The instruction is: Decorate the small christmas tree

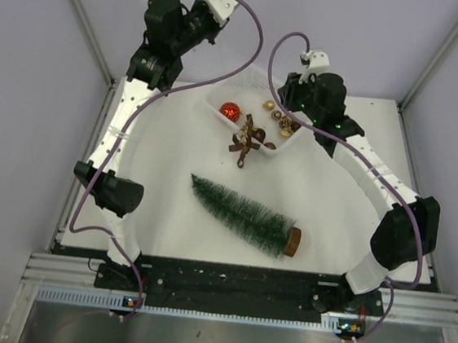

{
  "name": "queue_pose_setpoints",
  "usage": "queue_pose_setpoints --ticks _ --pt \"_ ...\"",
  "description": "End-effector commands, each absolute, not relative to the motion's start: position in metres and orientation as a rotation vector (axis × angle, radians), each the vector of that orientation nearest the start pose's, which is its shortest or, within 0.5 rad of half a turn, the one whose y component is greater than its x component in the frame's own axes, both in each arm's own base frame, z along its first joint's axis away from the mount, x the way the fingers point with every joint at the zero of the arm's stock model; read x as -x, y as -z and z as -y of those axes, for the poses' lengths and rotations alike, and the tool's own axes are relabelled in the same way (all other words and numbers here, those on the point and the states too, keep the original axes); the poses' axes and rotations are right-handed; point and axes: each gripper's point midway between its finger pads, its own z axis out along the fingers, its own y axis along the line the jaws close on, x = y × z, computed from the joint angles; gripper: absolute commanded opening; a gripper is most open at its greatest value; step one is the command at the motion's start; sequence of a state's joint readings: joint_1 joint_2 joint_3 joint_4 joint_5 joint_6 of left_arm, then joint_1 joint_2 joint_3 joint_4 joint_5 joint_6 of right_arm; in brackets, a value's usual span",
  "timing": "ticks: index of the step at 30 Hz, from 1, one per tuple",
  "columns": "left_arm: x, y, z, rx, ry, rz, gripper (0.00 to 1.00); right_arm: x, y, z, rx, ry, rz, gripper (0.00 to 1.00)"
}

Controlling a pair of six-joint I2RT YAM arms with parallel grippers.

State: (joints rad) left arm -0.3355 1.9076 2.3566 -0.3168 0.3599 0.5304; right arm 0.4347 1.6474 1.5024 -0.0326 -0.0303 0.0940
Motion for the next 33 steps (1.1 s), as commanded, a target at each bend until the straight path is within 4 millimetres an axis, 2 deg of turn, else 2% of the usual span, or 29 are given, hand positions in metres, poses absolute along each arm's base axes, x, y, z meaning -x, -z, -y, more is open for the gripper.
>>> queue_pose_setpoints --ticks 1,4,6,10,13,17,19,22,27,30,33 --pt "-0.486 -0.571 0.229 -0.814 0.025 -1.015 0.00 -0.464 -0.381 -0.209 0.198 -0.383 -1.562 0.38" --pt "-0.477 -0.596 0.222 -0.757 -0.025 -0.959 0.00 -0.459 -0.374 -0.200 0.177 -0.344 -1.584 0.38" --pt "-0.468 -0.615 0.217 -0.728 -0.063 -0.906 0.00 -0.451 -0.369 -0.197 0.179 -0.353 -1.596 0.44" --pt "-0.451 -0.648 0.207 -0.680 -0.114 -0.836 0.00 -0.429 -0.347 -0.206 0.222 -0.444 -1.625 0.56" --pt "-0.435 -0.664 0.203 -0.661 -0.122 -0.801 0.00 -0.418 -0.325 -0.212 0.217 -0.523 -1.661 0.60" --pt "-0.419 -0.675 0.204 -0.665 -0.138 -0.772 0.00 -0.406 -0.295 -0.221 0.160 -0.642 -1.710 0.64" --pt "-0.409 -0.680 0.206 -0.675 -0.149 -0.756 0.00 -0.400 -0.291 -0.224 0.140 -0.691 -1.707 0.65" --pt "-0.393 -0.691 0.206 -0.675 -0.173 -0.727 0.00 -0.388 -0.291 -0.225 0.122 -0.753 -1.679 0.66" --pt "-0.379 -0.702 0.202 -0.654 -0.197 -0.708 0.00 -0.368 -0.317 -0.223 0.120 -0.832 -1.579 0.73" --pt "-0.375 -0.704 0.201 -0.643 -0.210 -0.708 0.00 -0.351 -0.339 -0.235 0.170 -0.913 -1.510 0.80" --pt "-0.374 -0.705 0.199 -0.636 -0.224 -0.714 0.00 -0.325 -0.354 -0.262 0.240 -0.985 -1.459 0.83"
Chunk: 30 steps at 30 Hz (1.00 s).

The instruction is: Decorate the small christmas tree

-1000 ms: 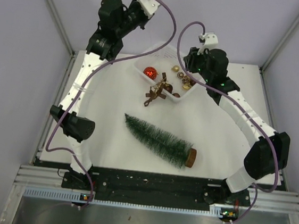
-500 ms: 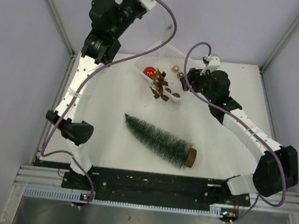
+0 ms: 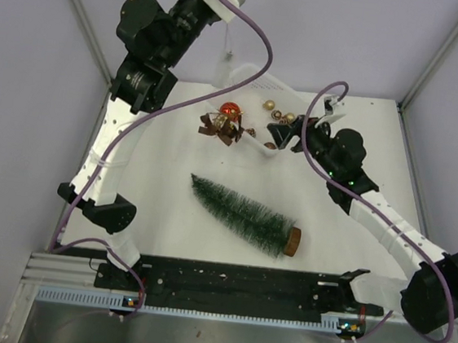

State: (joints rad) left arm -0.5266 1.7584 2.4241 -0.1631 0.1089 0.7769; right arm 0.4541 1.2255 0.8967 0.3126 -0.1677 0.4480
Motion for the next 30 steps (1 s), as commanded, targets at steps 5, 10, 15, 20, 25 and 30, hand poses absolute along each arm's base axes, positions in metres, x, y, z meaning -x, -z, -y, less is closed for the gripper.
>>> queue_pose_setpoints --ticks 5,10,15,20,25,30 --pt "-0.366 -0.706 0.203 -0.641 -0.227 -0.715 0.00 -0.308 -0.344 -0.303 0.327 -1.079 -1.481 0.88" --pt "-0.356 -0.706 0.208 -0.661 -0.230 -0.715 0.00 -0.320 -0.331 -0.306 0.323 -1.048 -1.506 0.89" --pt "-0.345 -0.708 0.209 -0.669 -0.223 -0.715 0.00 -0.335 -0.329 -0.316 0.322 -1.086 -1.507 0.85" --pt "-0.342 -0.705 0.207 -0.664 -0.241 -0.731 0.00 -0.356 -0.318 -0.314 0.224 -1.042 -1.559 0.73" --pt "-0.343 -0.702 0.207 -0.665 -0.245 -0.745 0.00 -0.356 -0.316 -0.287 0.158 -0.908 -1.557 0.79" --pt "-0.344 -0.698 0.212 -0.675 -0.259 -0.750 0.00 -0.336 -0.321 -0.286 0.177 -0.835 -1.580 0.80"
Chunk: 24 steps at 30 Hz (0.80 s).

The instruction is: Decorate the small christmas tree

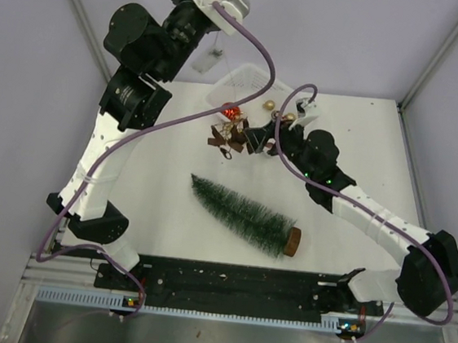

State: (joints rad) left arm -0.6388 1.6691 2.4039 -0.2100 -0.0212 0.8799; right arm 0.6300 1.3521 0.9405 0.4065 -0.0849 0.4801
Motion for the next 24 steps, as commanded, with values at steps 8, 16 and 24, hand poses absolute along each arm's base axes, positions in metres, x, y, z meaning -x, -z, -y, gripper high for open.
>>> queue_pose_setpoints --ticks 8,16,24 --pt "-0.334 -0.696 0.222 -0.709 -0.254 -0.746 0.00 -0.315 -0.341 -0.259 0.188 -0.899 -1.534 0.86" --pt "-0.313 -0.697 0.232 -0.744 -0.228 -0.731 0.01 -0.339 -0.332 -0.275 0.238 -1.106 -1.570 0.83" --pt "-0.311 -0.695 0.237 -0.755 -0.224 -0.730 0.01 -0.332 -0.310 -0.303 0.287 -1.325 -1.574 0.77"
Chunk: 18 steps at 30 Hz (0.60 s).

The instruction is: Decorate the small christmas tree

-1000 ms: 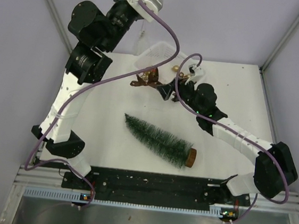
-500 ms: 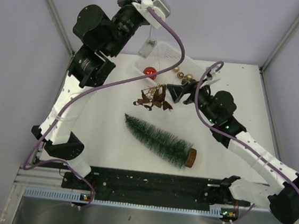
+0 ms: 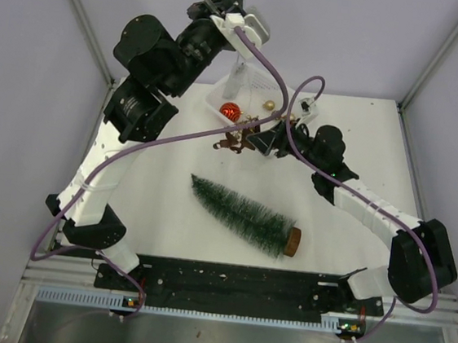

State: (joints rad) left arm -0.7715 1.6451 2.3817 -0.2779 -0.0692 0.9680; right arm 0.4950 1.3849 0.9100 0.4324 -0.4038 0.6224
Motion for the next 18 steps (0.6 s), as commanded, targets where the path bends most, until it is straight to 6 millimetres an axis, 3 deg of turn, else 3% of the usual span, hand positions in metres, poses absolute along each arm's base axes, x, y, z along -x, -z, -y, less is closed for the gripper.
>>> queue_pose_setpoints --ticks 1,5,10,15,18 --pt "-0.311 -0.694 0.237 -0.758 -0.224 -0.732 0.01 -0.332 -0.308 -0.305 0.280 -1.340 -1.576 0.76" --pt "-0.310 -0.694 0.238 -0.756 -0.224 -0.732 0.01 -0.335 -0.308 -0.306 0.239 -1.387 -1.553 0.70" --pt "-0.309 -0.693 0.237 -0.758 -0.229 -0.733 0.01 -0.337 -0.310 -0.299 0.181 -1.479 -1.520 0.70" --pt "-0.305 -0.693 0.237 -0.761 -0.228 -0.731 0.01 -0.351 -0.293 -0.294 0.116 -1.468 -1.558 0.69" --pt "-0.303 -0.694 0.237 -0.757 -0.231 -0.727 0.01 -0.349 -0.290 -0.299 0.121 -1.524 -1.555 0.66"
